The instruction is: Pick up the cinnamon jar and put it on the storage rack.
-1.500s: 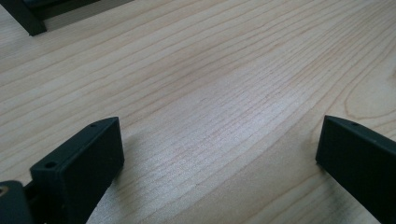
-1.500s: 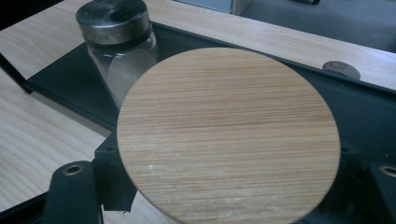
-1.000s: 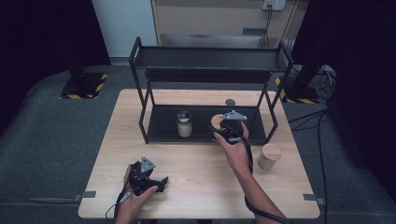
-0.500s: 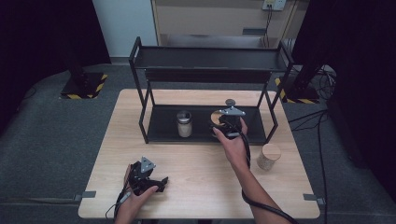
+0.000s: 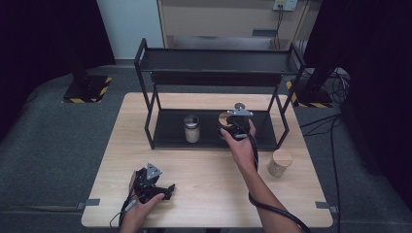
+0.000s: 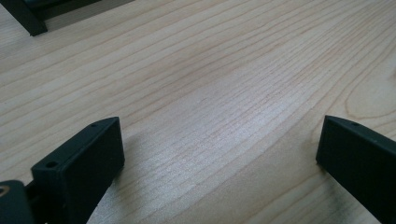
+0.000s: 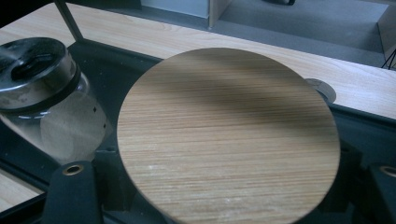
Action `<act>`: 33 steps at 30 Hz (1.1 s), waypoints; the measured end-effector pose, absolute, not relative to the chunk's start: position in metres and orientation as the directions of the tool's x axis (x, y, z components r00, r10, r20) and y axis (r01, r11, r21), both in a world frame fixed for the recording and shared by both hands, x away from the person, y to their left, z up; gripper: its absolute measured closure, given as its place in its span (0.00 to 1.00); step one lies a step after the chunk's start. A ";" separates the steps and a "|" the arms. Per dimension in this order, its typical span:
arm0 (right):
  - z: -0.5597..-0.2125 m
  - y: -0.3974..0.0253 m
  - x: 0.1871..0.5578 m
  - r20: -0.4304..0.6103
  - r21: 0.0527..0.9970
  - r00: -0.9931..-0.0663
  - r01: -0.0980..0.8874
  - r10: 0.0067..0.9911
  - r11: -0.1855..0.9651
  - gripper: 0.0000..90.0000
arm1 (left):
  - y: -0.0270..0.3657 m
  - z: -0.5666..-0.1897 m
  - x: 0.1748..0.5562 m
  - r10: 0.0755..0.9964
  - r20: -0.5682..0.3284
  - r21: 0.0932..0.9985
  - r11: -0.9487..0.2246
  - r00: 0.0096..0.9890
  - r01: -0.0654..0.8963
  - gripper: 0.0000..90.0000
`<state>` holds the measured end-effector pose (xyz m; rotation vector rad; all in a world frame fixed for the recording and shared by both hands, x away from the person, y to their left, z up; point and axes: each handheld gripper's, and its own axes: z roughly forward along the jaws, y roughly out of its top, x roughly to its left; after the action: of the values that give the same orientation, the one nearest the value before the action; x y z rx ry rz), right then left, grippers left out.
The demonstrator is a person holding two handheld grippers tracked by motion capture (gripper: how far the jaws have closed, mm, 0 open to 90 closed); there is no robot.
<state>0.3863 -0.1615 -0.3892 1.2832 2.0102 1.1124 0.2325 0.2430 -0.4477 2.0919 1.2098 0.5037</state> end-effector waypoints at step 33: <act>-0.410 -0.138 0.404 0.016 0.845 -0.414 0.492 0.910 0.209 0.28 | 0.242 -0.448 0.232 0.868 0.006 0.707 -0.355 0.496 0.612 0.00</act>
<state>0.4041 -0.1378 -0.4104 1.2961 1.9941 1.1118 0.2318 0.2422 -0.4478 2.0921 1.2108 0.5083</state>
